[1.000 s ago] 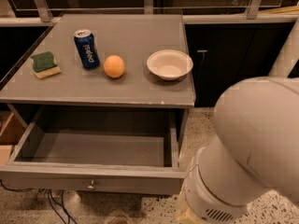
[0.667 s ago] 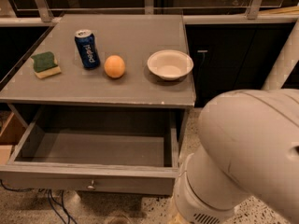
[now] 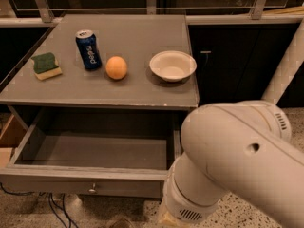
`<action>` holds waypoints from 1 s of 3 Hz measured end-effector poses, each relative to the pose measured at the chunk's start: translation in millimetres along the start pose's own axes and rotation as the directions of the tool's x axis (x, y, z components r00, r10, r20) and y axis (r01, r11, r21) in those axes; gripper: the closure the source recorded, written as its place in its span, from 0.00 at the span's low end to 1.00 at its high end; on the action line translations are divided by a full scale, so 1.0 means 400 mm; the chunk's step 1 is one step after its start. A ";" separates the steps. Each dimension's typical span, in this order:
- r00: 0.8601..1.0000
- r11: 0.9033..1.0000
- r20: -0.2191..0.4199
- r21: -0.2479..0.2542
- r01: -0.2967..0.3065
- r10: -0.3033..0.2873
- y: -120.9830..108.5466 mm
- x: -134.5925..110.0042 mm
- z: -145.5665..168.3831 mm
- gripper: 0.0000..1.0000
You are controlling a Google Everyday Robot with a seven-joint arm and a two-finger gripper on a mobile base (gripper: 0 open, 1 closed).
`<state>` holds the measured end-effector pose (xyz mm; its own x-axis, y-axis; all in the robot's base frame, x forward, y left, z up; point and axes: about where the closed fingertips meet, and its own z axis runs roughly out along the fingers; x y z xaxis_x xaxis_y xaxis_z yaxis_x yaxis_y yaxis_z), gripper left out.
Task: Close top drawer
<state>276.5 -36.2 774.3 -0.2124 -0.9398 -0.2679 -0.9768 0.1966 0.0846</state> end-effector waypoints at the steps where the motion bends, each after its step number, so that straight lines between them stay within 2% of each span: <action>1: 1.000 1.000 -0.015 -0.019 -0.017 0.017 0.017 0.014 0.057 1.00; 2: 0.998 0.998 -0.042 -0.043 -0.038 0.037 -0.022 -0.001 0.175 1.00; 3: 0.998 0.998 -0.047 -0.041 -0.041 0.039 -0.015 -0.001 0.175 1.00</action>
Offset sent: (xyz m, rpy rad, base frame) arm 0.0076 0.0187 -0.0758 -0.0259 0.0546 -0.0443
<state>280.7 -17.7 706.8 -0.2484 -0.9435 -0.2192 -0.9655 0.2228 0.1350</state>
